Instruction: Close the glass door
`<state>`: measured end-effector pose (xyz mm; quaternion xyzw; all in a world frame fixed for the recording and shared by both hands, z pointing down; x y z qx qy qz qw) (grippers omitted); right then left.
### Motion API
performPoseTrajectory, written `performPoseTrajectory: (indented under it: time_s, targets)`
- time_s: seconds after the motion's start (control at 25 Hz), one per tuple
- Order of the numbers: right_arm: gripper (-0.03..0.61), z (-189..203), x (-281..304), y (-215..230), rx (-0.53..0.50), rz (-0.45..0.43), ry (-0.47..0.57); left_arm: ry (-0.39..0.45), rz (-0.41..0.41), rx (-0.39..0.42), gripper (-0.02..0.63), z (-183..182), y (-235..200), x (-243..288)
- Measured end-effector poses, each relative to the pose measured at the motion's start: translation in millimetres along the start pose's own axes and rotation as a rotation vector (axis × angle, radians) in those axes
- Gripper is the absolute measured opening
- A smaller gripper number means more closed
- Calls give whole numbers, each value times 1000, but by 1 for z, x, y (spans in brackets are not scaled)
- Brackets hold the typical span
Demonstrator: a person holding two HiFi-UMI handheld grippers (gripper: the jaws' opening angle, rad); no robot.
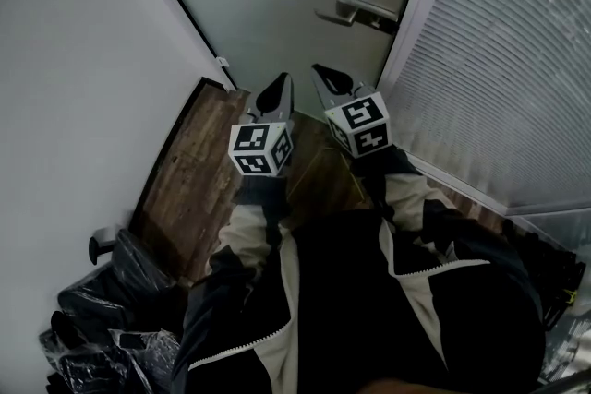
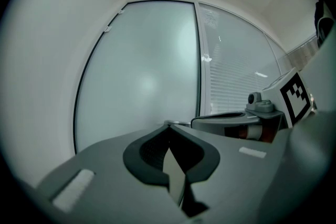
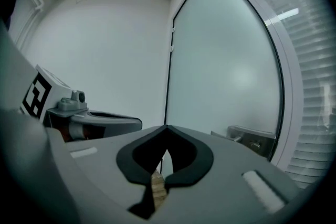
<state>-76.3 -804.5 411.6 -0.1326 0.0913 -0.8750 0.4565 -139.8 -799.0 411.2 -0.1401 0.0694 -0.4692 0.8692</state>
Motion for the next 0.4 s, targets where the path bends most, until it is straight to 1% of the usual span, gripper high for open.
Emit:
performPoseTrajectory:
  time_s: [0.4]
  targets:
    - [0,2,1,-8,2,-40,2,-5,3,8,3,1,6,4]
Point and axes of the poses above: the fingertips, and each gripper's own axes: x forward along the fingers, y to its right, z out of its underside, the point moved 1 cm from there along -x, backward along the fingers, and after that the axes turned 12 degrees about -x, right-handed, at the moved point
